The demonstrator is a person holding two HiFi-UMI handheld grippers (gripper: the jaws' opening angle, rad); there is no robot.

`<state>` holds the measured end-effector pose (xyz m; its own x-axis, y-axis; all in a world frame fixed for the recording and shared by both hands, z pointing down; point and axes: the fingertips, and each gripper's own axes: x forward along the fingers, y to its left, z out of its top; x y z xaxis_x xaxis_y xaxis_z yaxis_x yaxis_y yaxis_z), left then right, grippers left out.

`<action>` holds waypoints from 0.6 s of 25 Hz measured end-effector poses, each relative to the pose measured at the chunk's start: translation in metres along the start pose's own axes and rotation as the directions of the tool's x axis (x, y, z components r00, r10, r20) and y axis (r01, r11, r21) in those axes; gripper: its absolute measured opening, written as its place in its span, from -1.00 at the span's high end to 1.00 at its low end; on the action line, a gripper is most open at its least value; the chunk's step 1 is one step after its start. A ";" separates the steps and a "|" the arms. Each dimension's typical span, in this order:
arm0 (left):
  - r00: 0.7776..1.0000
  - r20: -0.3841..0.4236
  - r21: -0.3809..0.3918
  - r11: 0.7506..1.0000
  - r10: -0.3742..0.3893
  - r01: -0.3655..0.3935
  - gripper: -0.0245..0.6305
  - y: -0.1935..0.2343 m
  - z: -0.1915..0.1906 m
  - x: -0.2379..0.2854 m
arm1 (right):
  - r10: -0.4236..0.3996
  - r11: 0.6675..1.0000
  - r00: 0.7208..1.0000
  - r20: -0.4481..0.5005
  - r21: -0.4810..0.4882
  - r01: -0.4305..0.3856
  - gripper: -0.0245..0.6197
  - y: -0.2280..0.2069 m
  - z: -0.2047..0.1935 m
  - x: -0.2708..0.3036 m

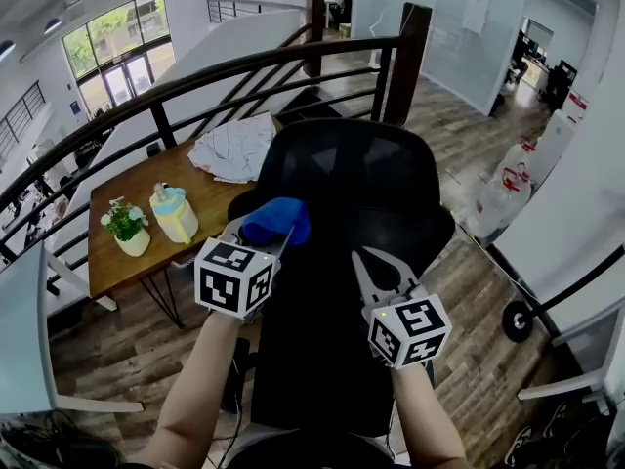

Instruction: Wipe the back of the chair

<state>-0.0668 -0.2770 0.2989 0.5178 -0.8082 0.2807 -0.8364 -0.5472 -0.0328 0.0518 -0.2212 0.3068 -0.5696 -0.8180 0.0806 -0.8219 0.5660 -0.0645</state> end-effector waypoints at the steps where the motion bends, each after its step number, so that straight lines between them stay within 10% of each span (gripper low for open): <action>1: 1.000 -0.002 -0.004 1.000 -0.021 0.021 0.56 -0.009 -0.004 0.003 | -0.011 1.000 1.000 -0.002 0.003 0.011 0.83 -0.003 -0.002 -0.003; 15: 0.949 -0.123 -0.004 0.956 -0.290 0.292 0.56 -0.139 -0.045 0.077 | -0.186 0.978 0.982 -0.034 0.091 0.189 0.83 -0.073 -0.038 -0.069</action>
<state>0.0810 -0.2533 0.3682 0.7120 -0.5812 0.3941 -0.6493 -0.7586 0.0543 0.1508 -0.2018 0.3440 -0.4063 -0.9051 0.1254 -0.9106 0.3896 -0.1381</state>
